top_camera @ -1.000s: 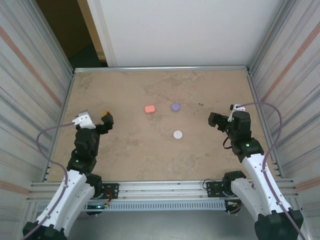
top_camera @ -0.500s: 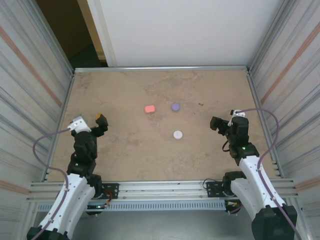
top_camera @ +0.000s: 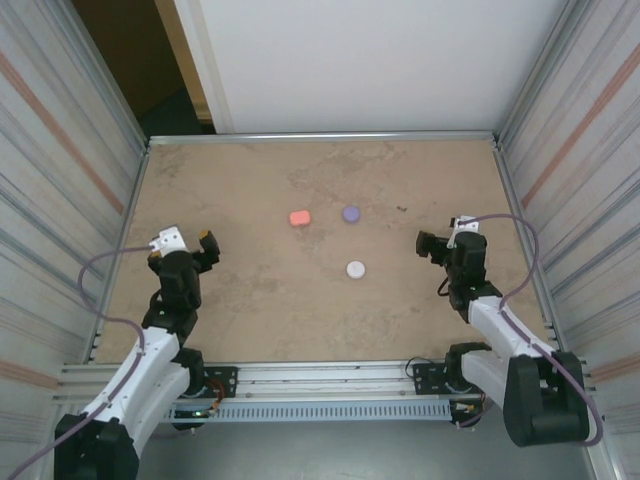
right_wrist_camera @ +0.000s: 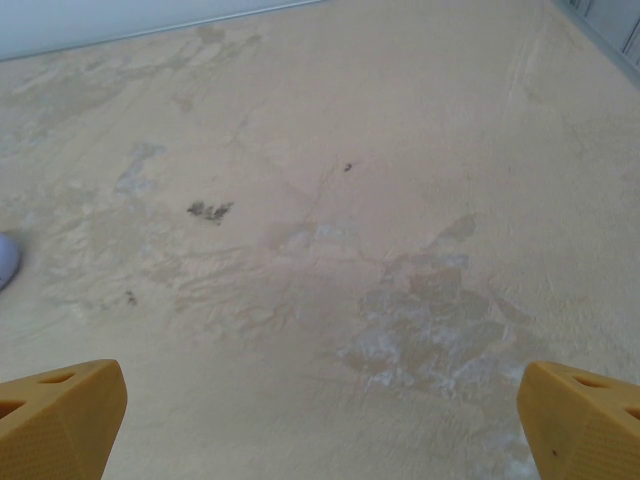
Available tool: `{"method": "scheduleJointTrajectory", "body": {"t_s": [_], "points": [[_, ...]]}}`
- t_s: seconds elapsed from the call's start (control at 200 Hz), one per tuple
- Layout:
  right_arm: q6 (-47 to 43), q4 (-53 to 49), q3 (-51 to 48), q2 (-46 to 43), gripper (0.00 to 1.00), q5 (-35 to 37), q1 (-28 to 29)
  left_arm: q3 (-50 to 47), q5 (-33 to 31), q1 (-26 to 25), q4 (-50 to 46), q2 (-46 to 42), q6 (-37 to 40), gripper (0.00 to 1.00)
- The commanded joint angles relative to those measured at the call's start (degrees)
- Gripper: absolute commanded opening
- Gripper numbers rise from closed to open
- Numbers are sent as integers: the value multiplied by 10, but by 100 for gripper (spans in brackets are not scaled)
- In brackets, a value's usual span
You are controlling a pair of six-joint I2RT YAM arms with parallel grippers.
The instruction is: Insert the wireless bluetooth earbuds into the charging case
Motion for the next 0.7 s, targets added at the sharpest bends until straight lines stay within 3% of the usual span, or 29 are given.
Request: {"method": "scheduleJointTrajectory", "body": {"t_s": [0.0, 0.286, 0.692], "points": [[-35, 125, -15, 43, 99, 13, -8, 24, 11, 24, 25, 13, 46, 99], [-77, 293, -22, 168, 99, -16, -31, 6, 33, 51, 64, 48, 65, 99], [-50, 339, 19, 297, 99, -97, -83, 9, 36, 58, 94, 97, 113, 99]]}}
